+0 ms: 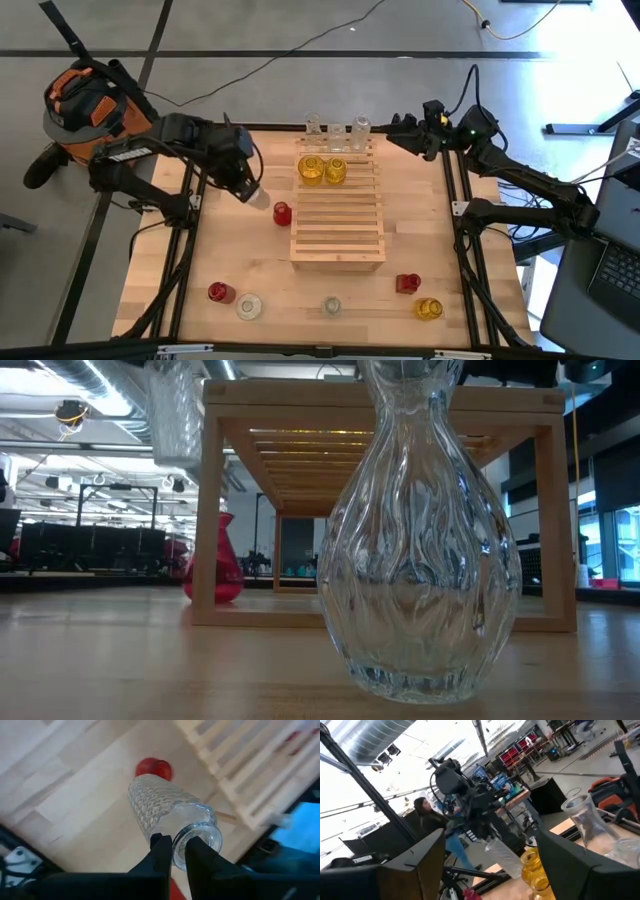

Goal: Sort vases onto shelf
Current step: Put the transparent vase on the shelf

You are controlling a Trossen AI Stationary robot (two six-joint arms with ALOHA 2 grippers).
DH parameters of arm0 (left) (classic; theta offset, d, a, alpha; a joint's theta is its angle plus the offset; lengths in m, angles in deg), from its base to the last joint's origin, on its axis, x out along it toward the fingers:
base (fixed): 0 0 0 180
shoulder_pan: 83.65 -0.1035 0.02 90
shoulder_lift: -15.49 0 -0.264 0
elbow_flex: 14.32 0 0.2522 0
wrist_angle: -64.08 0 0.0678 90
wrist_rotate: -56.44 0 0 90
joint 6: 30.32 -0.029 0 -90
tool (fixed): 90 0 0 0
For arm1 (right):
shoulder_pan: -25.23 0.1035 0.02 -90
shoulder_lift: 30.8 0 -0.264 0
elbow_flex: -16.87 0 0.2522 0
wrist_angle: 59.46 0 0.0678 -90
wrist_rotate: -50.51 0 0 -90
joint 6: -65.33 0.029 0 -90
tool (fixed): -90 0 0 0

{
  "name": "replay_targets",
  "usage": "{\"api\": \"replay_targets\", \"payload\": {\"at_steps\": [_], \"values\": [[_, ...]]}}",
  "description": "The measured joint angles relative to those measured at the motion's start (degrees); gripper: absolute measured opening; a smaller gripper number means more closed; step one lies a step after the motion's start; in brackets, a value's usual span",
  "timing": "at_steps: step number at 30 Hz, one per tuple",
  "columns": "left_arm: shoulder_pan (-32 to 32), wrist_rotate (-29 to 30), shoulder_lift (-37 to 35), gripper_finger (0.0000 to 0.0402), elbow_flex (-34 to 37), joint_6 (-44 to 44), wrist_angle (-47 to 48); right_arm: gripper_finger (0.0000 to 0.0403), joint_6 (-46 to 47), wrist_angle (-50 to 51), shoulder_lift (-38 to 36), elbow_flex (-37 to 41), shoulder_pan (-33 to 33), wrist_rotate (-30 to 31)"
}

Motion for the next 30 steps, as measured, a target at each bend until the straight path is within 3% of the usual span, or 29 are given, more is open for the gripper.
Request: {"api": "replay_targets", "payload": {"at_steps": [6,13,19,30], "values": [[0.6,-2.1,4.5,0.0024,-9.1,-4.3,-0.6,0.0266,2.4,-1.8,0.0,0.0,0.0,4.7],[0.7,-2.5,14.5,0.0024,-18.4,-14.4,-1.2,0.0266,2.4,-3.1,0.0,0.0,0.0,6.0],[0.3,-4.3,20.7,0.0024,-19.9,-17.8,-2.4,0.0266,3.0,-3.7,-0.3,0.0,0.0,4.5],[-0.6,-5.6,22.3,0.0038,-19.8,-14.8,-8.9,0.0266,3.2,-3.6,-1.0,0.0,0.0,-0.3]]}}
